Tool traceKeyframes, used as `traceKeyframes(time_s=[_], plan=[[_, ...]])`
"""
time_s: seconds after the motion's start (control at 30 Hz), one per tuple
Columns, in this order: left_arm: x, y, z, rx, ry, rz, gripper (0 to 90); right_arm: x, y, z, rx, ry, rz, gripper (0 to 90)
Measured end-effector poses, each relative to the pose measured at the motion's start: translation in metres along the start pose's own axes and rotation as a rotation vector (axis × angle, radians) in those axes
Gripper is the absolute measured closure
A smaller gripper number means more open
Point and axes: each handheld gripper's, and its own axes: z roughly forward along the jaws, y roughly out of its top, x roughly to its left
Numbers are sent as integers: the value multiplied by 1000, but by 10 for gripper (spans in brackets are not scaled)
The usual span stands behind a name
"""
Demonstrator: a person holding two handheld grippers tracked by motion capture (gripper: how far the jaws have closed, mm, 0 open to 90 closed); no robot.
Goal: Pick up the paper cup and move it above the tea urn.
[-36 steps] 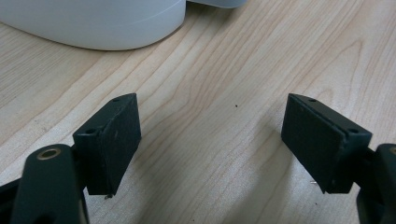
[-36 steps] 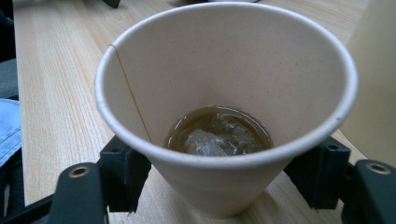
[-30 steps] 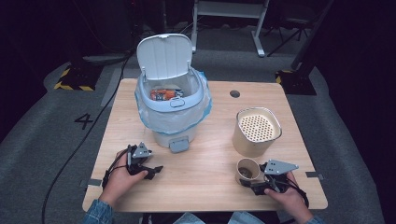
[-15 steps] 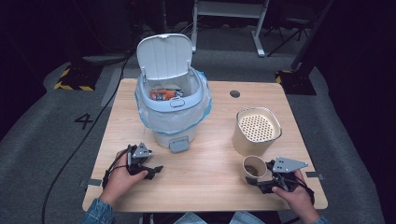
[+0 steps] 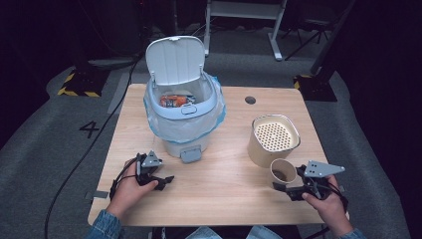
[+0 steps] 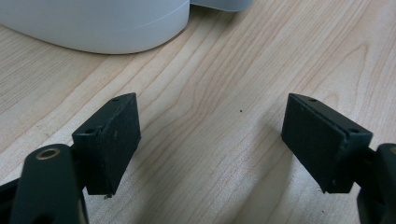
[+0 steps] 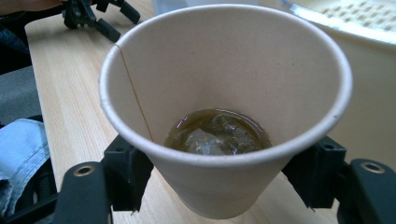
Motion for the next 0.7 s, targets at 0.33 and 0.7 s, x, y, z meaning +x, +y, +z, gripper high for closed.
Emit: traceKeyframes(time_s=[0.33,0.7], plan=[[-1,0,0,0,7,-7,202,-8,25,-20,-15,-25,-17,319],[-1,0,0,-1,7,-9,202,-22,56,-34,-13,-40,-17,320]])
